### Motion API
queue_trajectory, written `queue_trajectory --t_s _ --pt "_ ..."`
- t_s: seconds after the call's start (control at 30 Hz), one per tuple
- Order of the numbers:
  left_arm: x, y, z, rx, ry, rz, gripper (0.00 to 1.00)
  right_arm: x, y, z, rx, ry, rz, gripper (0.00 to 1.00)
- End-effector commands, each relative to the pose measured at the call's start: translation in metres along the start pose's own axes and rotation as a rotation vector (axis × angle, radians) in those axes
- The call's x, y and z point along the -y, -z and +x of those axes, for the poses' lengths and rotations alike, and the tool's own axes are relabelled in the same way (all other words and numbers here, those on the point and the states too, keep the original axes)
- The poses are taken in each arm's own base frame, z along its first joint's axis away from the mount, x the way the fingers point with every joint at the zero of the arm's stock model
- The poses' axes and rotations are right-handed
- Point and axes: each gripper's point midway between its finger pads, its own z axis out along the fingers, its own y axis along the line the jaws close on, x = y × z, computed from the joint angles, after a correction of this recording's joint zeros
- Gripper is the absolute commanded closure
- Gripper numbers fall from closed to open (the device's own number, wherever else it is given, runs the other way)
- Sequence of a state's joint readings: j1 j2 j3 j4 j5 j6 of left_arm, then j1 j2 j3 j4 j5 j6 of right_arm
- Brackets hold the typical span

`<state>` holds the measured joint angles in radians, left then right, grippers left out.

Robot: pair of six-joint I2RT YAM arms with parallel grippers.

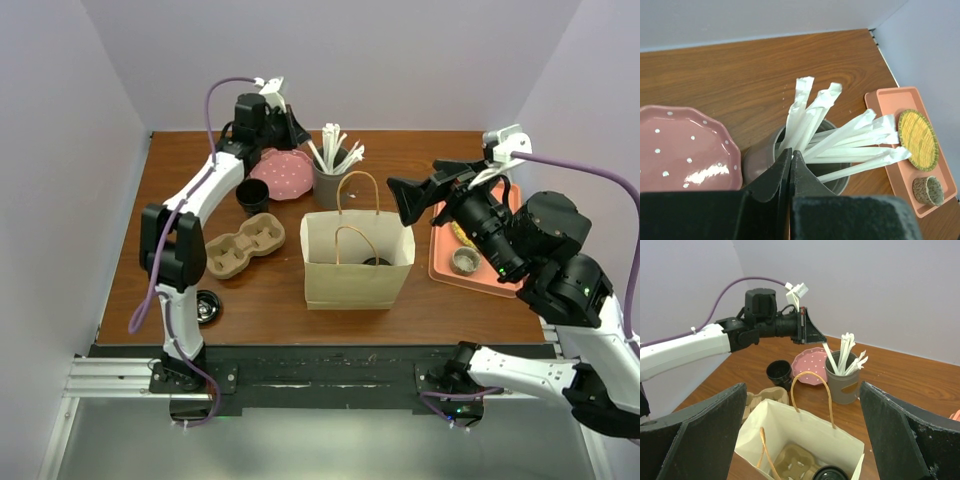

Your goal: Pack the takeout coffee

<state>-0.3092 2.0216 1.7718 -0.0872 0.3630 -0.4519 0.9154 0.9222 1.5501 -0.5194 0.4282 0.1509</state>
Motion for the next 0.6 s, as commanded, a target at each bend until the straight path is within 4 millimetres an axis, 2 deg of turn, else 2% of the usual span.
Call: queue_trajectory --t_s 0.0,0.23,0.3,0.4,0.47,0.5,0.57 --pt "0.045 0.038 -0.073 0.169 -0.089 0.049 0.97 0.005 0.006 -0.007 0.029 -0.037 0.016 0.01" --pt "0.057 0.074 -0.098 0.218 -0.138 -0.007 0.96 0.010 0.013 -0.008 0.034 -0.039 0.033 0.01" --pt "0.057 0.083 -0.101 0.235 -0.146 -0.031 0.96 0.015 0.016 -0.010 0.042 -0.028 0.049 0.01" --pt "0.069 0.104 -0.112 0.271 -0.152 -0.035 0.95 0.026 0.023 -0.015 0.058 -0.033 0.093 0.01" --pt "0.084 0.128 -0.129 0.322 -0.158 -0.030 0.94 0.028 0.025 -0.013 0.055 -0.045 0.099 0.01" --pt "0.093 0.146 -0.138 0.350 -0.154 -0.029 0.94 0.029 0.028 -0.014 0.060 -0.047 0.097 0.01" --pt "0.105 0.165 -0.148 0.382 -0.147 -0.017 0.94 0.036 0.031 -0.010 0.050 -0.020 0.123 0.01"
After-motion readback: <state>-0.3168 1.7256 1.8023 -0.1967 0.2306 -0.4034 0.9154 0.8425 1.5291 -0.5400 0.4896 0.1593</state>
